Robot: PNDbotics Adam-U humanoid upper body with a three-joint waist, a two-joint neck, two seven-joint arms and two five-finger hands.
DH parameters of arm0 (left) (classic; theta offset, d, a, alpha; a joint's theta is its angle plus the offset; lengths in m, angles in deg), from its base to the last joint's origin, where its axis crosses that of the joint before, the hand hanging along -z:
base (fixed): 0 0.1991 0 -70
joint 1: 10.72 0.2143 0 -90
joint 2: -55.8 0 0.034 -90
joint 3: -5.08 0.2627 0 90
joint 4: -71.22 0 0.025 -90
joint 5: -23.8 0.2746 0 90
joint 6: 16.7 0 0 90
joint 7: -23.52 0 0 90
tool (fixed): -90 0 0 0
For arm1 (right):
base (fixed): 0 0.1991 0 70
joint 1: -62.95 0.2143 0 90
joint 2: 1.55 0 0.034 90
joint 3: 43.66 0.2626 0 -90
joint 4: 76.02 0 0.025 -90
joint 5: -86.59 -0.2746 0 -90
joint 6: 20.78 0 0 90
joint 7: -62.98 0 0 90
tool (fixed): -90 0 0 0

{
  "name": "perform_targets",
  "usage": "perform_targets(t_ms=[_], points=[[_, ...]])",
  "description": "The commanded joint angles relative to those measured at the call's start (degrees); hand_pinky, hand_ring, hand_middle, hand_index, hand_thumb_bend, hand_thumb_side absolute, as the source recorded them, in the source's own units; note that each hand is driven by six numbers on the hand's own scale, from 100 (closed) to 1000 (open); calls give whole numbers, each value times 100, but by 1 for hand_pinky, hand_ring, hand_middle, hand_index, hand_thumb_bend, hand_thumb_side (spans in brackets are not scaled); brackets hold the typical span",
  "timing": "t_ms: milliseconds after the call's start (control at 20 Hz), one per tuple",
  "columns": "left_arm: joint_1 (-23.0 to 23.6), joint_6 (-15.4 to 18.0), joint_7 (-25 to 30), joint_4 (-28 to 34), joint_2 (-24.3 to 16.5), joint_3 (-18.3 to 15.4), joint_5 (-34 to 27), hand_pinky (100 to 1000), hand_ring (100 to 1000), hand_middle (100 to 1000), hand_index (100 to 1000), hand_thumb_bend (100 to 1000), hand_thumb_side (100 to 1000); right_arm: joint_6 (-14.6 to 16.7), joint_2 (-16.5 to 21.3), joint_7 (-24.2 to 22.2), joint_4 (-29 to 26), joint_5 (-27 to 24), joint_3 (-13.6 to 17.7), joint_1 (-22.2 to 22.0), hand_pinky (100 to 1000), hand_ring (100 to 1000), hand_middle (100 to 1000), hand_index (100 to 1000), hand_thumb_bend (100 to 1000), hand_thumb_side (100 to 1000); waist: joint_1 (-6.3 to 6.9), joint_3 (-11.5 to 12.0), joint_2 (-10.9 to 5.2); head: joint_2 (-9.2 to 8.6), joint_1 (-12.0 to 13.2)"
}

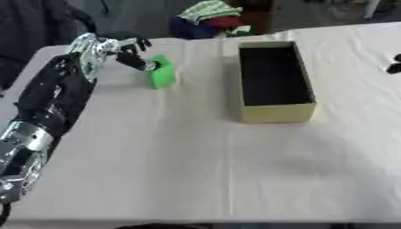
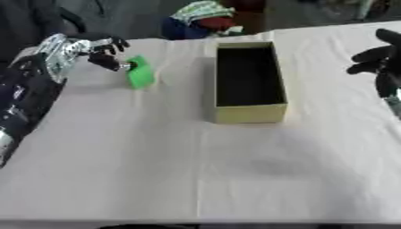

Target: Pick up objects on the table and place them in the box.

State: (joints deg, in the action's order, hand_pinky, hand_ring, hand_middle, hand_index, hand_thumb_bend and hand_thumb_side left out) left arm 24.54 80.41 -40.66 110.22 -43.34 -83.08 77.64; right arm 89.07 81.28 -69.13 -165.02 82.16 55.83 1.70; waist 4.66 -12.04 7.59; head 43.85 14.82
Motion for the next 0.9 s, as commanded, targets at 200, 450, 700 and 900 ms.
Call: perform_targets(t_ms=[200,450,700,900], points=[[-47,-41,-223,25,-47,-47,42,785,829,827,959,370,694,13,33,-29,-41,-65,6,128,839,723,737,1000,100,501,-41,-12,-38,27,37],[-35,-16,-244,22,9,-22,82,784,828,827,960,371,700,14,27,-38,-39,-70,7,133,839,723,737,1000,100,501,-40,-21,-27,27,58],[-28,11,-221,42,34,8,140,778,821,820,959,375,690,9,16,-49,-47,-72,5,129,839,723,737,1000,100,501,-32,-27,-34,27,75],[-1,4,-236,20,61,9,217,771,814,812,957,375,683,3,12,-55,-51,-73,5,125,839,723,736,1000,100,502,-30,-35,-39,27,82]])
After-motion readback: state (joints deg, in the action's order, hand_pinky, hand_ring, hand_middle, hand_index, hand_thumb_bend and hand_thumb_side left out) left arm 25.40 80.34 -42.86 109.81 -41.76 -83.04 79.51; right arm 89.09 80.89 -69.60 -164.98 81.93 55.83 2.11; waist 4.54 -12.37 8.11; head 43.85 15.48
